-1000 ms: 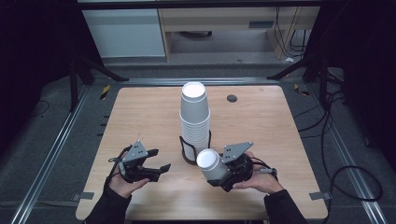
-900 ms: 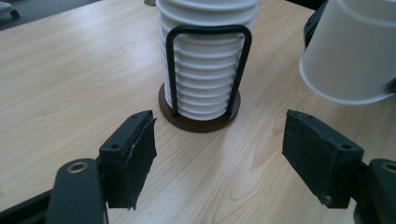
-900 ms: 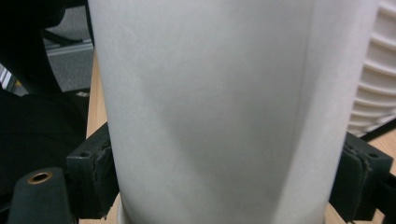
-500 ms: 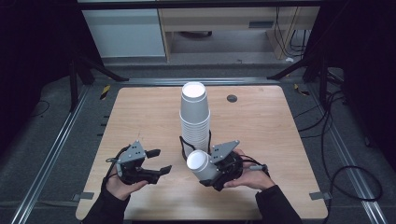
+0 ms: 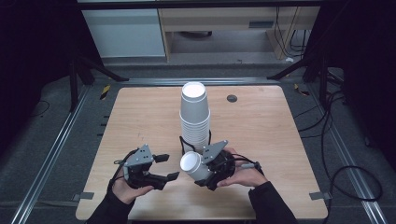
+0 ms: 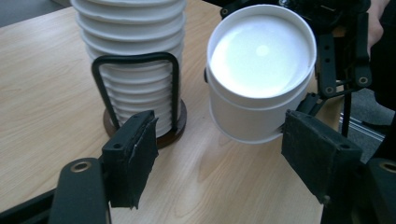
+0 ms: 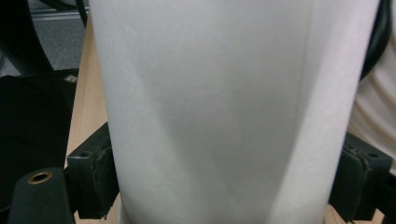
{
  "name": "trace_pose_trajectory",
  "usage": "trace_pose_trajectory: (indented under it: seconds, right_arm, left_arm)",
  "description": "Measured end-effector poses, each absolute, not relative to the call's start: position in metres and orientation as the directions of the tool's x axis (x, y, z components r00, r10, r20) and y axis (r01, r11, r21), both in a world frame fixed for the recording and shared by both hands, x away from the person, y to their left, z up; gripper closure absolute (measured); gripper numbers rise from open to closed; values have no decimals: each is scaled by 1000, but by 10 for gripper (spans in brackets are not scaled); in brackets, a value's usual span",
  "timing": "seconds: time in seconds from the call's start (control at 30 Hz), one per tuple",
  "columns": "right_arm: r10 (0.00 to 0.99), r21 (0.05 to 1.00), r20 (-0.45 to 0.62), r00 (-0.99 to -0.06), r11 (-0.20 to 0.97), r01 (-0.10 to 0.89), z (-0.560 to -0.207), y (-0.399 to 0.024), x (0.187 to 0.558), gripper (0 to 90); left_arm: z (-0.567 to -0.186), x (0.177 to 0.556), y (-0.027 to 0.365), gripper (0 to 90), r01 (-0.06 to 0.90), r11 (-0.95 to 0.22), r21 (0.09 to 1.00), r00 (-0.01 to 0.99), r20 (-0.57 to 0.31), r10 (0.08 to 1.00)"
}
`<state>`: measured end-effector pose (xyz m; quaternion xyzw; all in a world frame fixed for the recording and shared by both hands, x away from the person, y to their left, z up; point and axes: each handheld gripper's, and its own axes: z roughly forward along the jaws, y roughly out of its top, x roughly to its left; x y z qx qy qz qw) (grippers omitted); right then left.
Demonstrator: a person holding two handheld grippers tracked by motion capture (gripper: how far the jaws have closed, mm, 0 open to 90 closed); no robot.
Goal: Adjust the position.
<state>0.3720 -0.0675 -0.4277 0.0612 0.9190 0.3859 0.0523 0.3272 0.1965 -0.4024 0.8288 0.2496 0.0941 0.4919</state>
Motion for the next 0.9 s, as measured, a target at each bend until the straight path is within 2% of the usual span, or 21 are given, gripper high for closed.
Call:
trace_pose_trajectory:
  seconds: [0.9]
  right_arm:
    - [117, 700, -71, -991, 714, 34, -430, -50, 370, 138]
  left_arm:
    - [-406, 334, 161, 206, 340, -448, 827, 884, -118, 452]
